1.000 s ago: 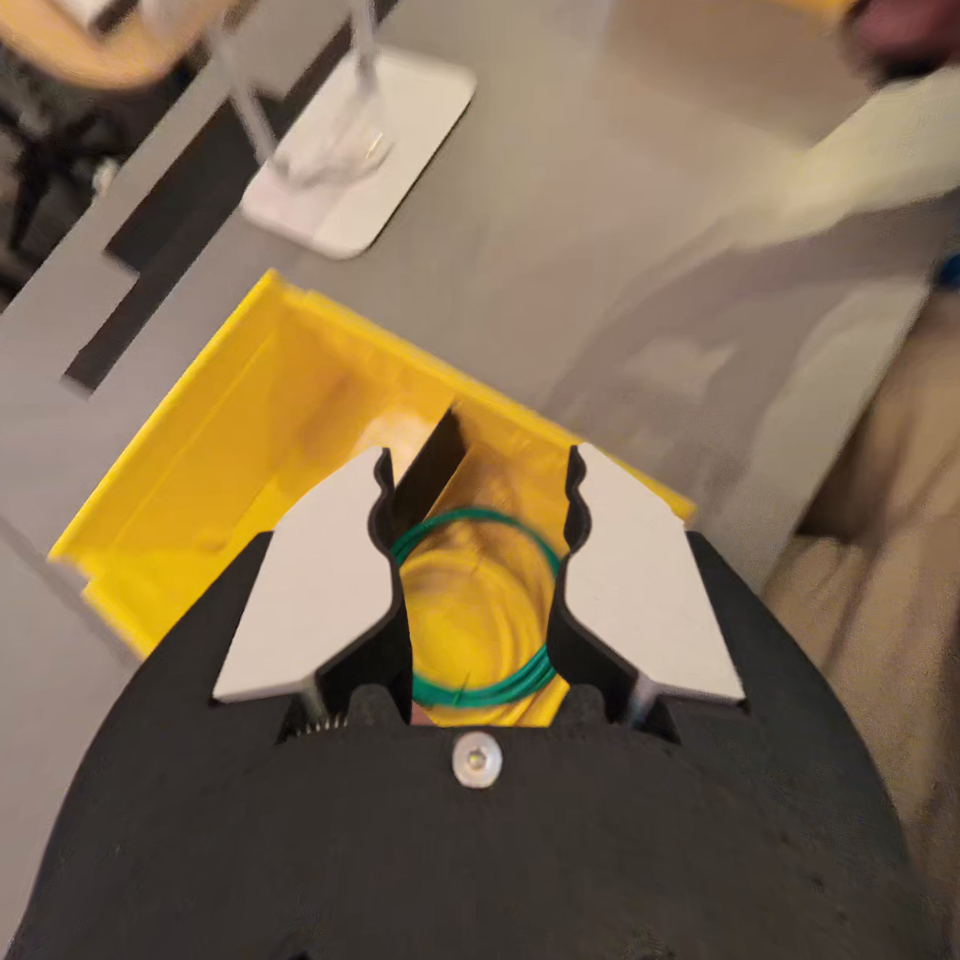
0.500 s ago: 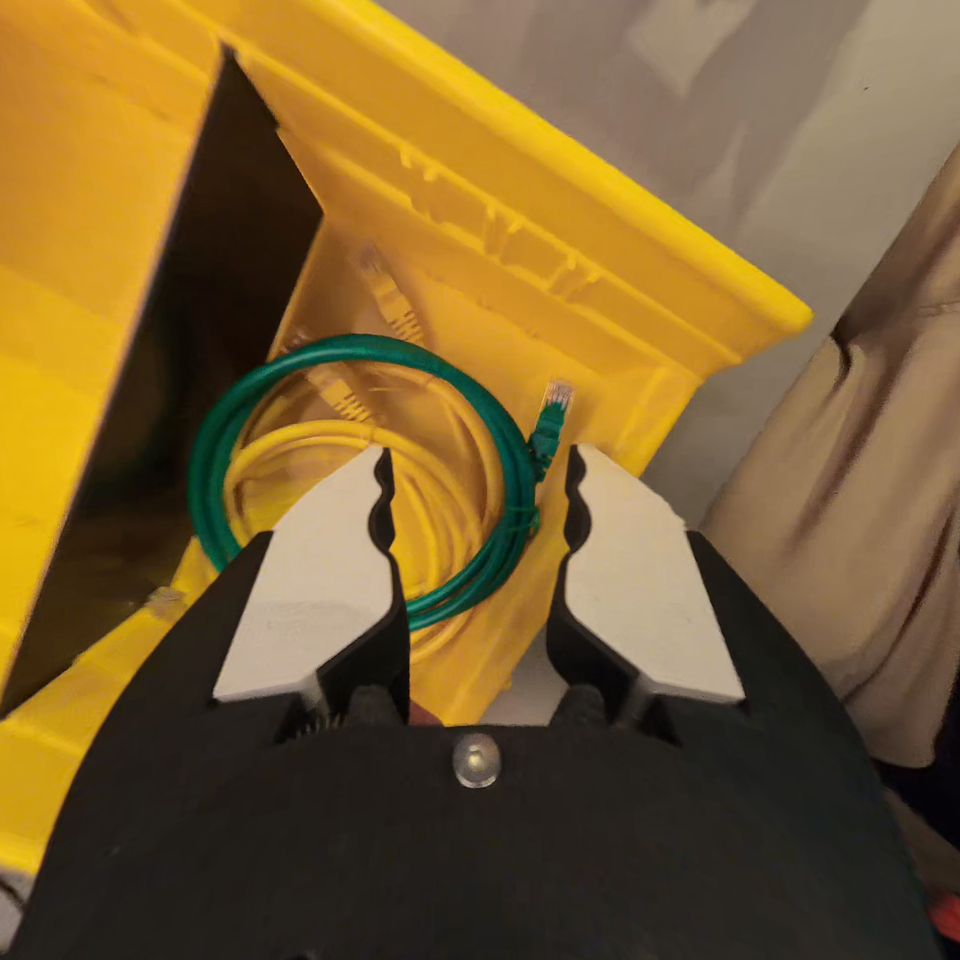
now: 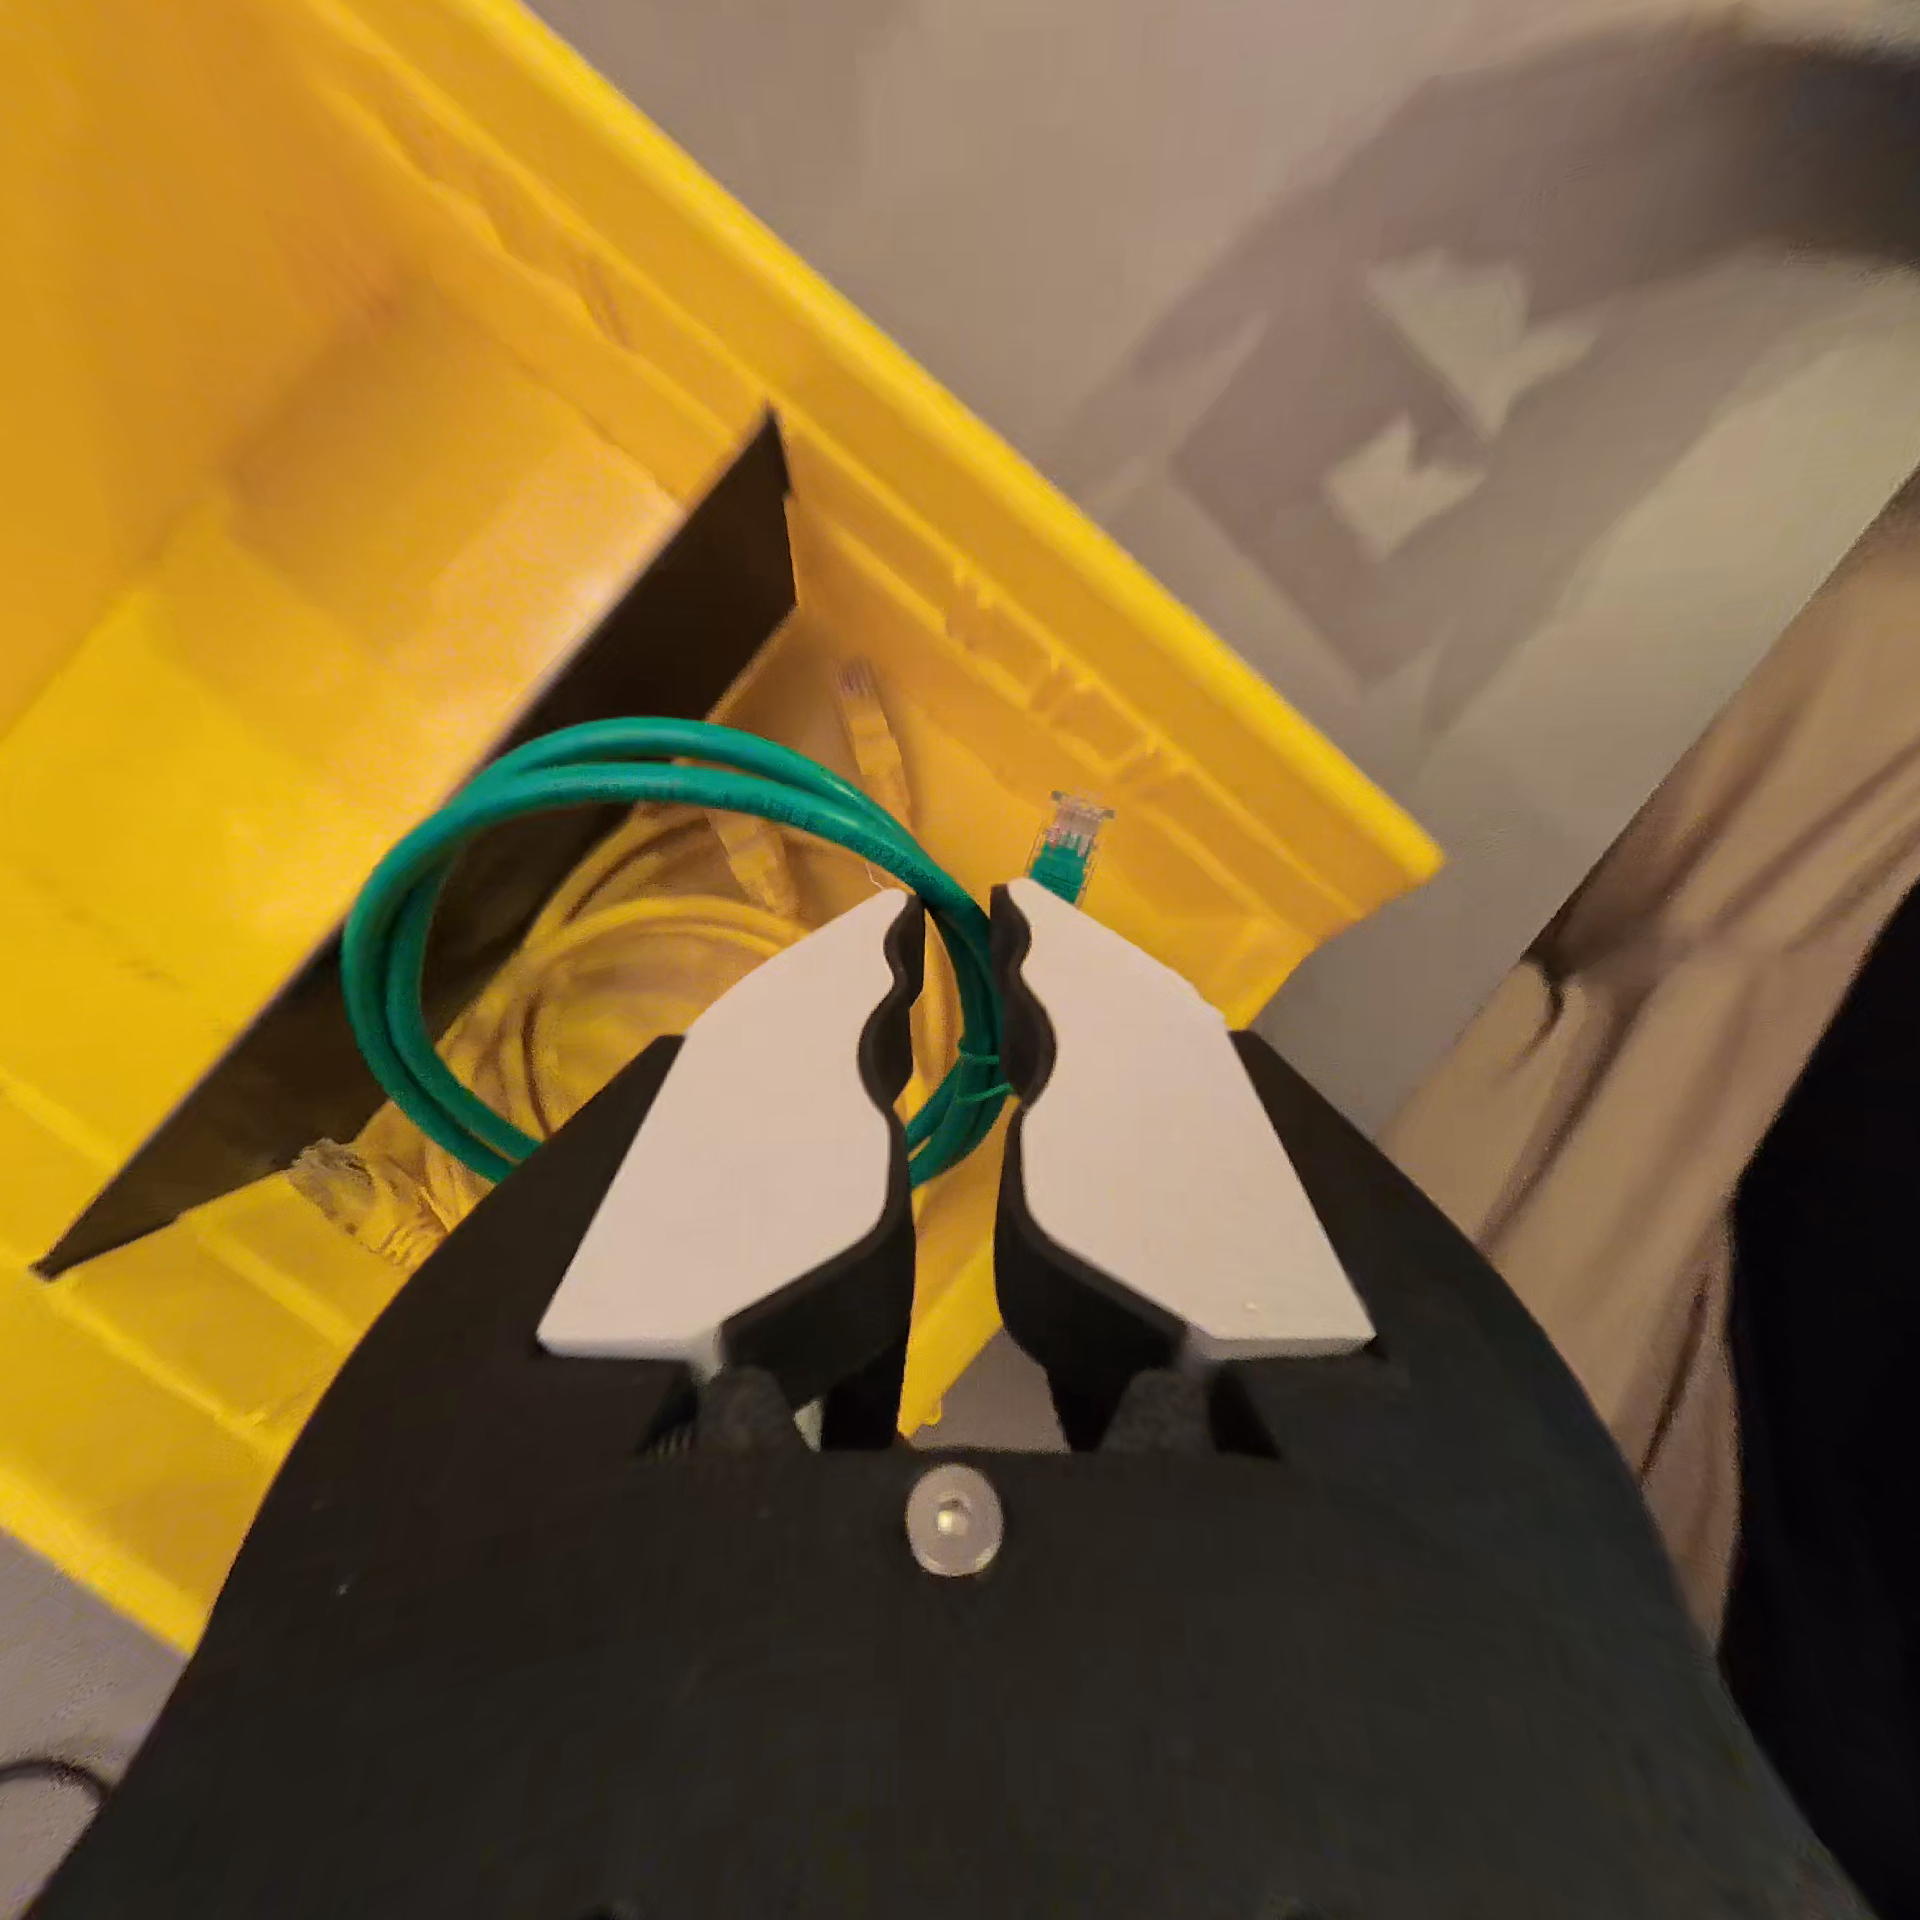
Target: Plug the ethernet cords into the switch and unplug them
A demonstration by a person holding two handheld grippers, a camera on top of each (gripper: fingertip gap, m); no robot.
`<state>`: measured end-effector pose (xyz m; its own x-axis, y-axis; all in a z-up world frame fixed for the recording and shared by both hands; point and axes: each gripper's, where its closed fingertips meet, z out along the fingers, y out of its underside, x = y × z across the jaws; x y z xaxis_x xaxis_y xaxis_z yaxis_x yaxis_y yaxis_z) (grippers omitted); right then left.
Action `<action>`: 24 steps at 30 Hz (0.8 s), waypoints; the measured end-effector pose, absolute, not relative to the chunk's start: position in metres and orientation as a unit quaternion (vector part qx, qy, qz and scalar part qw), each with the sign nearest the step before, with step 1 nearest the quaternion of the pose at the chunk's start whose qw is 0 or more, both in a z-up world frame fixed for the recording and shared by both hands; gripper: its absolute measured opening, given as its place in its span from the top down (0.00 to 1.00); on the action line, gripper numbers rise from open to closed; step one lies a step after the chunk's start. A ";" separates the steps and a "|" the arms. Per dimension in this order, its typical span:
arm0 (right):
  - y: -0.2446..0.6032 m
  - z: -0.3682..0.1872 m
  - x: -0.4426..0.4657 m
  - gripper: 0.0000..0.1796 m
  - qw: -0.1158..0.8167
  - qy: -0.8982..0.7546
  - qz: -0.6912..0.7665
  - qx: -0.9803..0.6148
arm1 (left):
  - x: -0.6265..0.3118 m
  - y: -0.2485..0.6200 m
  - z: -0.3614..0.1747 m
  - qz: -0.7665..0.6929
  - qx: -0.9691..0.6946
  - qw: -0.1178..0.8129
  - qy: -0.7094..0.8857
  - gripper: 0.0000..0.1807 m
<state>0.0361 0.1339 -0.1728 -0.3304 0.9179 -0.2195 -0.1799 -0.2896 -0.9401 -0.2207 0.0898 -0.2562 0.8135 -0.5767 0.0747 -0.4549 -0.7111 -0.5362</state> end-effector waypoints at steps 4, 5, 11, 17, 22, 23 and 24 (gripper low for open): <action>0.134 -0.168 0.039 0.31 0.406 -0.440 0.686 -0.414 | -0.214 0.099 -0.206 -0.141 -0.892 0.339 0.264 0.94; 0.134 -0.166 0.040 0.31 0.408 -0.441 0.685 -0.412 | -0.210 0.101 -0.194 -0.142 -0.885 0.353 0.267 0.94; 0.130 -0.151 0.048 0.31 0.428 -0.451 0.672 -0.402 | -0.165 0.116 -0.126 -0.113 -0.840 0.421 0.323 0.96; 0.128 -0.135 0.064 0.31 0.454 -0.448 0.663 -0.392 | -0.073 0.141 -0.100 -0.172 -0.791 0.471 0.351 0.96; 0.128 -0.123 0.084 0.31 0.480 -0.438 0.655 -0.386 | -0.003 0.160 -0.127 -0.360 -0.752 0.491 0.254 0.96; 0.128 -0.121 0.088 0.31 0.485 -0.436 0.652 -0.386 | 0.007 0.161 -0.132 -0.414 -0.731 0.491 0.231 0.97; 0.128 -0.120 0.092 0.31 0.488 -0.435 0.651 -0.386 | 0.014 0.161 -0.136 -0.478 -0.702 0.488 0.198 0.97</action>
